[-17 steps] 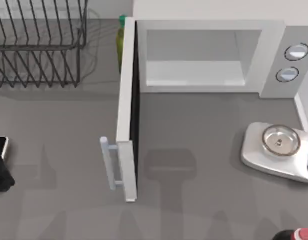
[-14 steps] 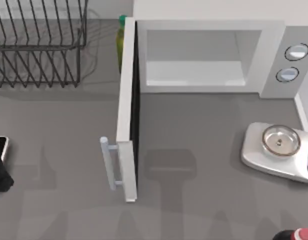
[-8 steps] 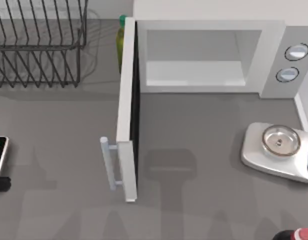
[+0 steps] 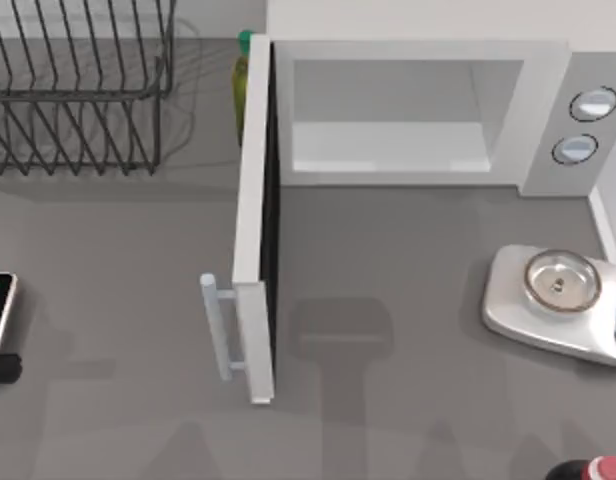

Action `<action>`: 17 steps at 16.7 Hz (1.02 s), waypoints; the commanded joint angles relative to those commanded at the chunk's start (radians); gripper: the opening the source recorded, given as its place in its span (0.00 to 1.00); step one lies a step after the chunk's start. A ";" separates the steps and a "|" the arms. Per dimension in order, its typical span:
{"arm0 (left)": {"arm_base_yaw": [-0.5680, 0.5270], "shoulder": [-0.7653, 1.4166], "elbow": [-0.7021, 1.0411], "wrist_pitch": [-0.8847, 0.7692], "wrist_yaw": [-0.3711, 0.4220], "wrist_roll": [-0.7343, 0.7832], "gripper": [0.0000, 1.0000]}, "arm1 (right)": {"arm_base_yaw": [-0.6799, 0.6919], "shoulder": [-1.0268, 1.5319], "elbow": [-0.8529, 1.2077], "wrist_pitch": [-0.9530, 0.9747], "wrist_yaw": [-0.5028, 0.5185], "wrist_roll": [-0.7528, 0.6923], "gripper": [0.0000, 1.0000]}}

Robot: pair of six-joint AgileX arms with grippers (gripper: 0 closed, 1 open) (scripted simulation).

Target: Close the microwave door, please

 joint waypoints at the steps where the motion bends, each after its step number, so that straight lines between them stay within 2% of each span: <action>1: 0.000 0.000 0.000 0.000 0.000 0.000 0.00 | 0.000 0.000 0.000 0.000 0.000 0.000 1.00; 7: 0.004 -0.004 -0.003 -0.001 0.004 0.000 0.00 | 0.000 0.000 0.000 0.000 0.000 0.000 1.00; 12: 0.082 -0.076 -0.062 -0.014 0.082 -0.001 0.00 | 0.000 0.000 0.000 0.000 0.000 0.000 1.00; 17: 0.080 -0.056 -0.051 0.004 0.080 0.000 0.00 | 0.000 0.000 0.000 0.000 0.000 0.000 1.00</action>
